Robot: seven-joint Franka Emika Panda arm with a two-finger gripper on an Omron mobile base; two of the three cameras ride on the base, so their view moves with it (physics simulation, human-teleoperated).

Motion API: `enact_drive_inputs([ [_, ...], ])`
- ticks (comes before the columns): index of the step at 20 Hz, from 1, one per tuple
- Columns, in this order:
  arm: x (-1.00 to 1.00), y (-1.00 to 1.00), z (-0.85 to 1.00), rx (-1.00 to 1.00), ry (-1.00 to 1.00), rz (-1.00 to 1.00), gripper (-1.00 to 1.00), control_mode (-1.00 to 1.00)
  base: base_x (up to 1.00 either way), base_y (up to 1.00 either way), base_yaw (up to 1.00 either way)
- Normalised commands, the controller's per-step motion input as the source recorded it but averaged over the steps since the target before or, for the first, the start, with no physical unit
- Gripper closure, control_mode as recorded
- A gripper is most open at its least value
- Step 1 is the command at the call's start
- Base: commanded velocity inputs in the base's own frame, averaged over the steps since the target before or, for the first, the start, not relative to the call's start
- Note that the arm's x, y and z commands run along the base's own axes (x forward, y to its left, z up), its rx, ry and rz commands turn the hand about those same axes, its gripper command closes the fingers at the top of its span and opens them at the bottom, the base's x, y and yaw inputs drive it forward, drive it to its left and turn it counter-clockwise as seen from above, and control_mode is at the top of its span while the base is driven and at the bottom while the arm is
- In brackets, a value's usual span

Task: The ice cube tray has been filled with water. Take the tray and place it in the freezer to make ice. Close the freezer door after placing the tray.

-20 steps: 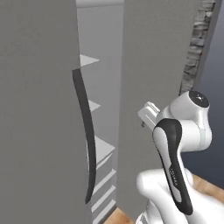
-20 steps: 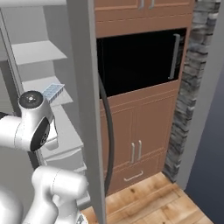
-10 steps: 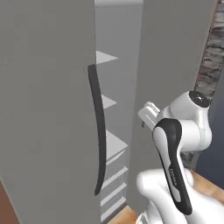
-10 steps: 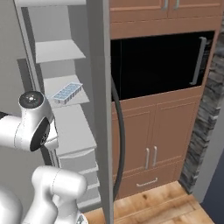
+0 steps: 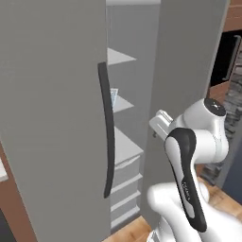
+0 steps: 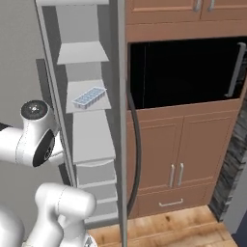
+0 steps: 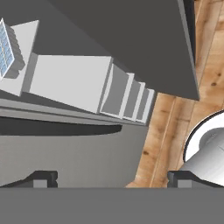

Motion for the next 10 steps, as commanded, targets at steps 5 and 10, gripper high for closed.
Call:
enact_drive_inputs([
  [5, 0.0, 0.0, 0.0, 0.0, 0.0, 0.0, -1.0, 1.0, -0.21, -0.47, 0.26],
  [10, 0.0, 0.0, 0.0, 0.0, 0.0, 0.0, -1.0, 1.0, -0.01, -0.23, 0.18],
])
